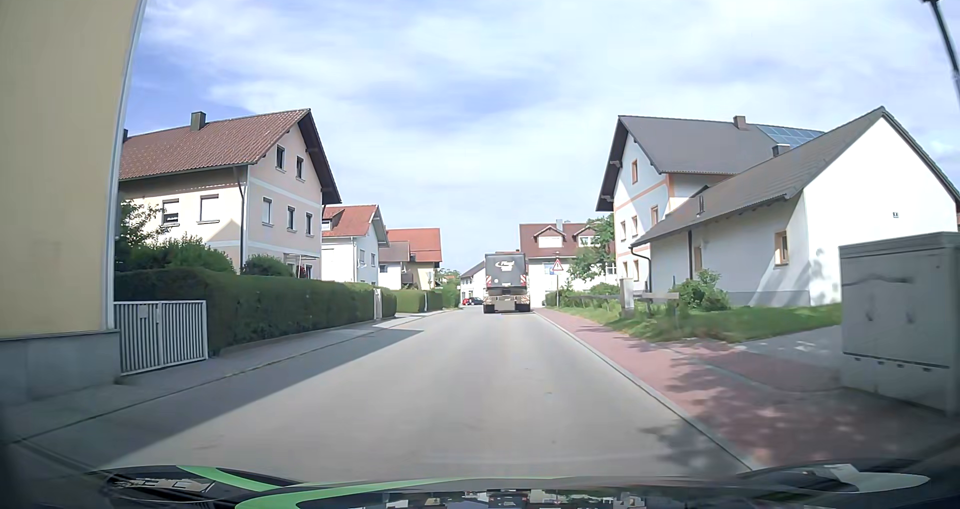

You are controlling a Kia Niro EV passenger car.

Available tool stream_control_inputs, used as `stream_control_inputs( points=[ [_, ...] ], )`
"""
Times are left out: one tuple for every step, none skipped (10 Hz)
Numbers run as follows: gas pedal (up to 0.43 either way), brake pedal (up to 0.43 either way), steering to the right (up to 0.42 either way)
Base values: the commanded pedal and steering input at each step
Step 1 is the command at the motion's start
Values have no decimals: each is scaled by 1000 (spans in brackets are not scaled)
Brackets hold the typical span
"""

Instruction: Follow the waypoints while adhering to traffic rules and regulations

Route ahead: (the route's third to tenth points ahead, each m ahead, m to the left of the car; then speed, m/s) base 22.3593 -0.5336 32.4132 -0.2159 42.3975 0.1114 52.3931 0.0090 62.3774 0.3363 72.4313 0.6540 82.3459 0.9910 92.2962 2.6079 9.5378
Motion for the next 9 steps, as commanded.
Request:
stream_control_inputs(
  points=[
    [177,0,-1],
    [177,0,-1],
    [177,0,-1],
    [177,0,-1],
    [177,0,-1],
    [177,0,-1],
    [177,0,0],
    [177,0,1],
    [177,0,1]
  ],
)
